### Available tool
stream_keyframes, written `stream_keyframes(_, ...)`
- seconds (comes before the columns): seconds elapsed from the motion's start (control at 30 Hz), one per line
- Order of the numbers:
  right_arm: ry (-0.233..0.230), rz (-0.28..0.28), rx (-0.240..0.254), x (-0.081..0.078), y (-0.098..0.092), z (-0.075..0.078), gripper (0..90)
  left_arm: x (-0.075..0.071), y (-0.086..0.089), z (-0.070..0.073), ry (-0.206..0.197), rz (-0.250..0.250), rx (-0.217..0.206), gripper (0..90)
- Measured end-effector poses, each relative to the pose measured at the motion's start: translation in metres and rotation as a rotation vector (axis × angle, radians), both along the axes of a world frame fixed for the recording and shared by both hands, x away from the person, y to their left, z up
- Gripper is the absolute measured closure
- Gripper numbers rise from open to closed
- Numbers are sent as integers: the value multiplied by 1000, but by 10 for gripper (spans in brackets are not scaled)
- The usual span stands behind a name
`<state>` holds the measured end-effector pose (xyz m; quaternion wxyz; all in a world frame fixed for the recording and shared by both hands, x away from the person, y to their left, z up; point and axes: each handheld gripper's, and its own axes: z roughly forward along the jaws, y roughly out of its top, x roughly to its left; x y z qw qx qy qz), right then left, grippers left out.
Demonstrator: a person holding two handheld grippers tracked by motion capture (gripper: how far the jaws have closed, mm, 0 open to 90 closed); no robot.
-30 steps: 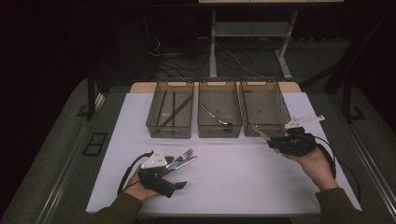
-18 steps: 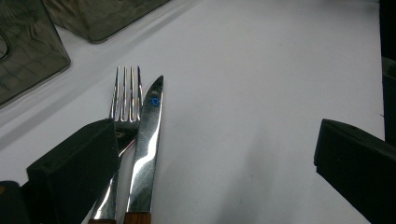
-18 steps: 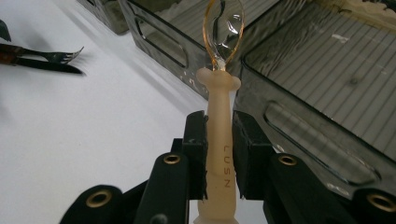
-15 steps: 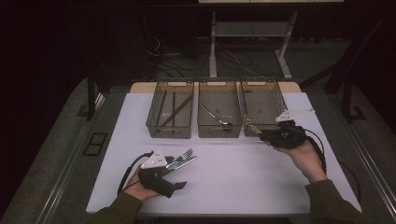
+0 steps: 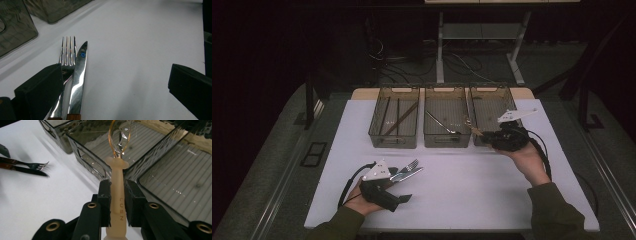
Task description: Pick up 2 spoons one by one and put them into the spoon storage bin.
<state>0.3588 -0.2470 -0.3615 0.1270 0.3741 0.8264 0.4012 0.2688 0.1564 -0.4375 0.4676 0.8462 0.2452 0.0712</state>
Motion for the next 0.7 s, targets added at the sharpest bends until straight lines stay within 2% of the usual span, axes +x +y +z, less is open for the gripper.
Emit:
stream_keyframes(0.13,-3,6,-15,8,7,3,760,0,0,0,1,0,-9,0)
stream_keyframes(0.33,-5,14,-12,22,18,11,760,0,0,0,1,-1,-12,0)
stream_keyframes(0.7,-6,14,-18,47,40,12,760,2,5,0,6,-6,-36,0)
